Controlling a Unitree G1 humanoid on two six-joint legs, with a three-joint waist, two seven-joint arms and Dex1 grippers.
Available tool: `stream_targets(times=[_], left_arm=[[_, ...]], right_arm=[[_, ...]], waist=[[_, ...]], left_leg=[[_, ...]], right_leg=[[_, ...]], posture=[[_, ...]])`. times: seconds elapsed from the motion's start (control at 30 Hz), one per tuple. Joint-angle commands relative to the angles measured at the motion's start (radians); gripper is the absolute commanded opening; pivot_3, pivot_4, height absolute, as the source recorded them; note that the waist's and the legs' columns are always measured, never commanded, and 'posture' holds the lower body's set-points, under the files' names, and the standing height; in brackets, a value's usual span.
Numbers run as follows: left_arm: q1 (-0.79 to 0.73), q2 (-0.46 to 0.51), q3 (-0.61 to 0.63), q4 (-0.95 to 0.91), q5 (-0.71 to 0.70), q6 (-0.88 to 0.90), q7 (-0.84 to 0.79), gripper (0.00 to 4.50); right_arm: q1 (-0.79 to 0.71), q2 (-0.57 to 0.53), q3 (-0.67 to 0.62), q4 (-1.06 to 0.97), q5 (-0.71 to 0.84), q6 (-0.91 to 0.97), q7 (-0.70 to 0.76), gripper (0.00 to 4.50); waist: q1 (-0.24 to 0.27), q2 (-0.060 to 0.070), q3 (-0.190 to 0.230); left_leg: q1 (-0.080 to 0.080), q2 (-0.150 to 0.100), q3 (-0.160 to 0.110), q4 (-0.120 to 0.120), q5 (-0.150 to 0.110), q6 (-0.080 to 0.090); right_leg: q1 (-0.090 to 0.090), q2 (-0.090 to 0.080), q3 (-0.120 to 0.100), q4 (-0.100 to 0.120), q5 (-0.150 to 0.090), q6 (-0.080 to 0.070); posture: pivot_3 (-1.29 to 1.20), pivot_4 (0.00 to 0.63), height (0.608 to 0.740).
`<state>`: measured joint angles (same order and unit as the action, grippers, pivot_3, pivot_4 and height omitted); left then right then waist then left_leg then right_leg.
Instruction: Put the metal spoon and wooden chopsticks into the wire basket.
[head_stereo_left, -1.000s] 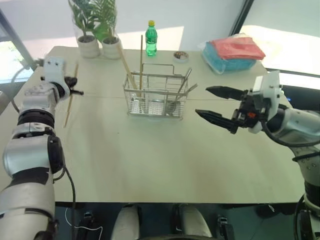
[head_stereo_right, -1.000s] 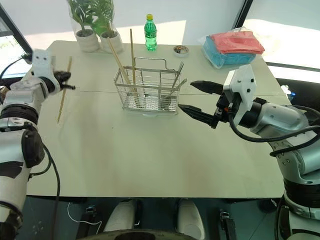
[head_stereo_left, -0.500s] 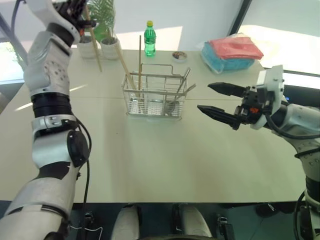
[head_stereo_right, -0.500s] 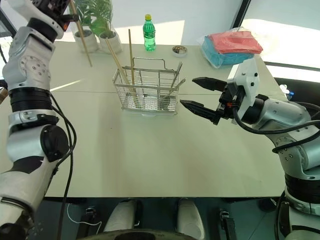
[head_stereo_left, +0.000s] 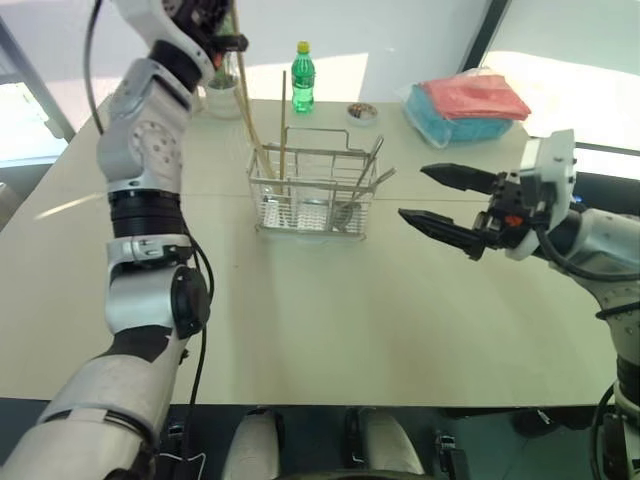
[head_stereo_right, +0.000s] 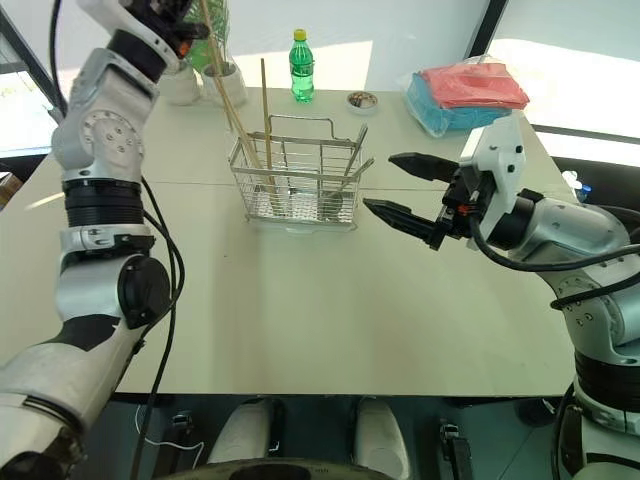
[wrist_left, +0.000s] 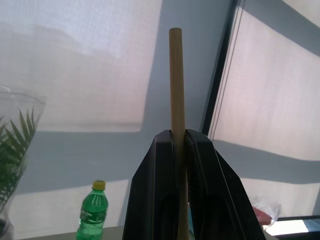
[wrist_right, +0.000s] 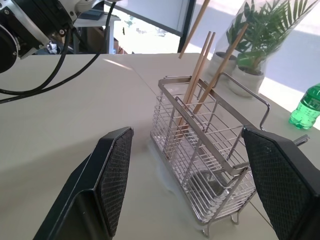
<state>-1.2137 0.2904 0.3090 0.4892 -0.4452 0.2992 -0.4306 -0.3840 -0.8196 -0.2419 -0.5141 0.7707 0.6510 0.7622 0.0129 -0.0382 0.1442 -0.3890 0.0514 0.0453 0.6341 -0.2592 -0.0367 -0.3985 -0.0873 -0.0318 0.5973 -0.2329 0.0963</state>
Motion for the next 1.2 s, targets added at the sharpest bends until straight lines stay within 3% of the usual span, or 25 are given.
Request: stream_targets(times=[0.03, 0.27, 0.83, 0.97, 1.13, 1.2], left_arm=[[-0.009, -0.017, -0.031, -0.015, 0.014, -0.042, -0.01, 0.02], [0.062, -0.042, -0.097, 0.037, 0.095, -0.158, -0.025, 0.02], [0.186, -0.114, -0.102, 0.022, 0.129, -0.213, 0.07, 0.02], [0.19, -0.119, -0.094, 0.015, 0.11, -0.195, 0.068, 1.65], [0.195, -0.112, -0.093, -0.031, 0.094, -0.157, 0.068, 4.27], [0.194, -0.101, -0.093, -0.066, 0.084, -0.123, 0.067, 4.46]], right_arm=[[0.011, -0.002, -0.035, -0.046, 0.021, 0.002, -0.02, 3.6], [0.018, -0.003, -0.046, -0.061, 0.037, 0.012, -0.042, 3.6], [0.049, 0.002, -0.043, -0.054, 0.054, 0.022, -0.052, 3.6], [0.039, 0.003, -0.035, -0.043, 0.05, 0.019, -0.052, 3.6], [0.032, 0.01, -0.021, -0.024, 0.032, 0.003, -0.045, 3.6], [0.023, 0.019, -0.013, -0.012, 0.023, -0.005, -0.046, 3.6]], waist=[[0.0, 0.0, 0.0], [-0.001, 0.001, 0.0], [0.0, 0.001, 0.0], [0.0, 0.001, 0.0], [0.0, 0.001, 0.0], [0.0, 0.001, 0.0]], left_leg=[[0.0, 0.0, 0.0, 0.0, 0.0, 0.0], [0.001, 0.0, 0.0, 0.0, 0.0, 0.0], [0.0, 0.0, -0.001, 0.0, 0.0, 0.0], [0.0, 0.0, -0.001, 0.0, 0.0, 0.0], [0.0, 0.0, -0.001, 0.0, 0.0, 0.0], [0.0, 0.0, -0.001, 0.0, 0.0, 0.0]], right_leg=[[0.0, 0.0, 0.0, 0.0, 0.0, 0.0], [0.0, 0.0, 0.0, 0.0, 0.0, 0.0], [0.0, 0.0, 0.0, -0.001, 0.0, 0.0], [0.0, 0.0, 0.0, -0.001, 0.0, 0.0], [0.001, 0.0, 0.0, -0.001, 0.0, 0.0], [0.001, 0.0, 0.0, -0.001, 0.0, 0.0]], posture=[[0.0, 0.15, 0.723], [0.0, 0.15, 0.723], [0.0, 0.15, 0.723], [0.0, 0.15, 0.723], [0.0, 0.15, 0.723], [0.0, 0.15, 0.723]])
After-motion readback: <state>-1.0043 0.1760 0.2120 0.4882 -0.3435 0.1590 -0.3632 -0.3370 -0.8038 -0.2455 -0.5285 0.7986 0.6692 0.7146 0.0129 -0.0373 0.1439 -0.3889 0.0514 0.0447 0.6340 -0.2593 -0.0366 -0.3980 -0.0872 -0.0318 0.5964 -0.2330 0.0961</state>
